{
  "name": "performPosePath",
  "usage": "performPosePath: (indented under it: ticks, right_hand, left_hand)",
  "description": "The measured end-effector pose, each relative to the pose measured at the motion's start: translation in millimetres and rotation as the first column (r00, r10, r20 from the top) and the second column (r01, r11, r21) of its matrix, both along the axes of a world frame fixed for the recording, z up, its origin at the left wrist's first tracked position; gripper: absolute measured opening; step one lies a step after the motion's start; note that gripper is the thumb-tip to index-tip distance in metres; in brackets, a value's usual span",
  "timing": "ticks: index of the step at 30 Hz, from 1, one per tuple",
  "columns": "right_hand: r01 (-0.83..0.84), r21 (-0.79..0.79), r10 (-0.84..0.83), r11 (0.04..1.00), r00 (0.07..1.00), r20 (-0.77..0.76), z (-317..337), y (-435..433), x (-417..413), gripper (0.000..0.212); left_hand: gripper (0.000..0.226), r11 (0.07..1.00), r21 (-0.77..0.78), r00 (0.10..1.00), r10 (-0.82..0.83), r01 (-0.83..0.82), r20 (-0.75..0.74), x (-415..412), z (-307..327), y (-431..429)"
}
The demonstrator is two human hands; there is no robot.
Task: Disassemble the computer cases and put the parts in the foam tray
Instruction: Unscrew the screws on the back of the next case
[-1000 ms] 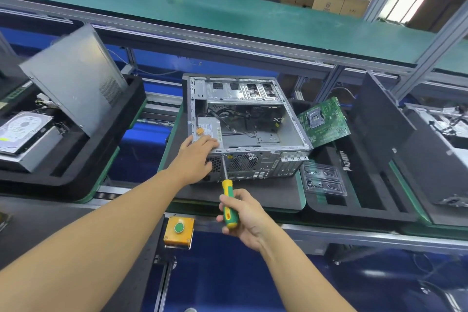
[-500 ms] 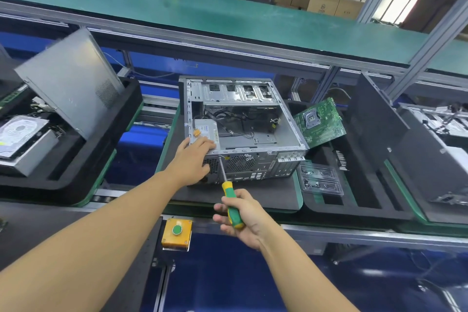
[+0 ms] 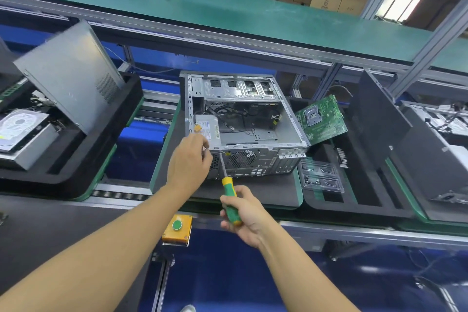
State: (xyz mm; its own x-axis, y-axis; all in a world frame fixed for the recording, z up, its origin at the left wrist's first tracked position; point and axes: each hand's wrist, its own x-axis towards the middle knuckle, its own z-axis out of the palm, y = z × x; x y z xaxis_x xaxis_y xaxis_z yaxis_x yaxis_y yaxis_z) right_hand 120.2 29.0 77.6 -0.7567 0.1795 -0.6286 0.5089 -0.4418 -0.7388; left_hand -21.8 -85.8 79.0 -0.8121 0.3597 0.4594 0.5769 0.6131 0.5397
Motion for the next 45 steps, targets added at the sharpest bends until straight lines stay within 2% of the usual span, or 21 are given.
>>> performPosePath:
  ticks: [1, 2, 3, 4, 5, 6, 7, 8, 11, 14, 19, 24, 31, 33, 35, 37, 38, 41, 45]
  right_hand:
    - [0.02, -0.004, -0.02, 1.0, 1.0, 0.003, -1, 1, -1, 0.032]
    - [0.028, -0.005, -0.028, 1.0, 1.0, 0.012, -1, 2, -2, 0.036]
    - [0.03, -0.004, -0.03, 1.0, 0.999, 0.02, -1, 2, -3, 0.036]
    - [0.035, -0.004, -0.035, 0.999, 0.999, 0.027, 0, 2, -4, 0.034]
    - [0.047, -0.012, -0.046, 0.999, 0.998, 0.034, 0, 2, -5, 0.03]
    - [0.057, -0.034, -0.056, 0.998, 0.998, 0.043, 0, 2, -6, 0.026]
    - [0.056, -0.057, -0.053, 0.997, 0.997, 0.051, 0, 2, -7, 0.026]
    - [0.047, -0.069, -0.043, 0.996, 0.997, 0.056, 0, 2, -7, 0.029]
    - [0.0, -0.003, 0.001, 1.0, 0.999, 0.052, 0, -1, -4, 0.028]
    - [-0.06, 0.089, 0.06, 0.994, 0.998, 0.003, -1, -1, -2, 0.02]
    - [-0.102, 0.113, 0.103, 0.988, 0.995, -0.004, 3, 2, -3, 0.023]
    - [-0.087, 0.217, 0.084, 0.972, 0.996, 0.023, -1, 2, 0, 0.03]
    - [-0.087, 0.129, 0.095, 0.988, 0.994, -0.055, 8, 19, 13, 0.027]
    - [-0.044, 0.102, 0.056, 0.994, 0.991, -0.119, 13, 29, 17, 0.027]
    - [0.004, 0.088, 0.013, 0.996, 0.983, -0.183, 18, 42, 22, 0.02]
    - [0.046, 0.093, -0.024, 0.995, 0.975, -0.223, 21, 58, 30, 0.013]
    - [0.073, 0.1, -0.048, 0.992, 0.971, -0.232, 22, 66, 35, 0.012]
    - [0.185, 0.109, -0.156, 0.977, 0.96, -0.232, 21, 94, 55, 0.011]
    - [0.33, 0.118, -0.305, 0.937, 0.934, -0.188, 17, 132, 86, 0.015]
  left_hand:
    - [0.009, 0.998, 0.06, 0.986, 0.027, -0.037, 0.167, 9, -3, 2]
    - [0.006, 0.989, 0.107, 0.922, 0.052, -0.099, 0.383, 16, -5, 6]
    - [0.005, 0.969, 0.161, 0.804, 0.058, -0.188, 0.591, 20, -5, 11]
    - [0.009, 0.925, 0.24, 0.649, 0.01, -0.296, 0.761, 22, -5, 17]
    - [0.012, 0.851, 0.332, 0.489, -0.104, -0.407, 0.866, 23, -3, 23]
    - [0.015, 0.763, 0.404, 0.373, -0.23, -0.504, 0.899, 23, -2, 29]
    - [0.017, 0.694, 0.448, 0.315, -0.321, -0.564, 0.893, 21, 0, 33]
    - [0.018, 0.653, 0.468, 0.295, -0.365, -0.595, 0.883, 18, -1, 37]
    - [0.019, 0.602, 0.468, 0.258, -0.404, -0.647, 0.878, 12, -3, 45]
    - [0.018, 0.615, 0.44, 0.22, -0.402, -0.654, 0.889, 7, -5, 49]
    - [0.014, 0.616, 0.439, 0.203, -0.417, -0.654, 0.886, 5, -8, 49]
    - [0.016, 0.611, 0.458, 0.166, -0.473, -0.645, 0.865, 6, -2, 51]
    - [0.027, 0.552, 0.432, 0.185, -0.446, -0.713, 0.876, 13, -3, 54]
    - [0.03, 0.578, 0.414, 0.178, -0.421, -0.703, 0.889, 18, -5, 57]
    - [0.031, 0.695, 0.401, 0.159, -0.388, -0.597, 0.908, 28, -5, 62]
    - [0.03, 0.839, 0.39, 0.124, -0.372, -0.379, 0.92, 43, -5, 71]
    - [0.03, 0.882, 0.393, 0.118, -0.375, -0.26, 0.919, 52, -4, 77]
    - [0.023, 0.916, 0.402, 0.166, -0.399, 0.016, 0.902, 76, -9, 104]
    - [0.013, 0.923, 0.371, 0.254, -0.384, 0.099, 0.888, 95, -19, 157]
